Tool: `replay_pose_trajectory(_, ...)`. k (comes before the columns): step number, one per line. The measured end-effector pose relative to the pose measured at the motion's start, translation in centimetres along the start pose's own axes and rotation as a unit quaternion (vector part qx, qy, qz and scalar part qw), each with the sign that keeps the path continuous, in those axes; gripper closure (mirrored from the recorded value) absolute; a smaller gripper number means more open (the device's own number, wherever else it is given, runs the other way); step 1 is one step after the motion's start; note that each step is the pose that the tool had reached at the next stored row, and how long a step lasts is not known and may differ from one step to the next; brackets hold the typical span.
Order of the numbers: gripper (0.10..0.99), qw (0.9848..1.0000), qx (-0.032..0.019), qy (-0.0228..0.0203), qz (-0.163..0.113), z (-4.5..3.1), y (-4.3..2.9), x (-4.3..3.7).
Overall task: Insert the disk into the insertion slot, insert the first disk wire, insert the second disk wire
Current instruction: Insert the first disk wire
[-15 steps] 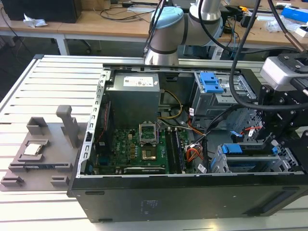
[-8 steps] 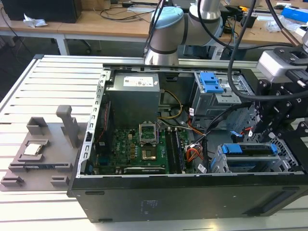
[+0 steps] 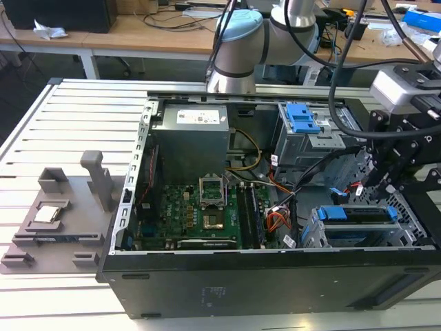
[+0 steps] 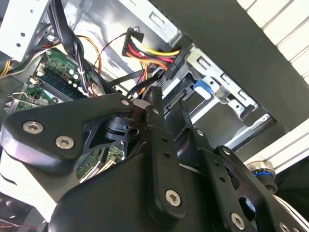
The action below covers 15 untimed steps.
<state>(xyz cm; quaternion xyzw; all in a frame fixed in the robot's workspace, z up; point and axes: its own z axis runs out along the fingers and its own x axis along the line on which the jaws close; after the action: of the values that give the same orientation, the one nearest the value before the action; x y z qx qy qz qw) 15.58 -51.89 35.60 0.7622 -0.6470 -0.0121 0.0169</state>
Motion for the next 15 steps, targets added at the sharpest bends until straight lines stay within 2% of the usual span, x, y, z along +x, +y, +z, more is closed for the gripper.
replay_pose_trajectory(5, 0.784, 1.0, 0.0, 0.0002, -0.004, -0.03, -0.75, -0.11)
replay_pose_trajectory(15, 0.784, 0.9999, 0.0, 0.0005, -0.011, -0.07, -1.69, -0.17)
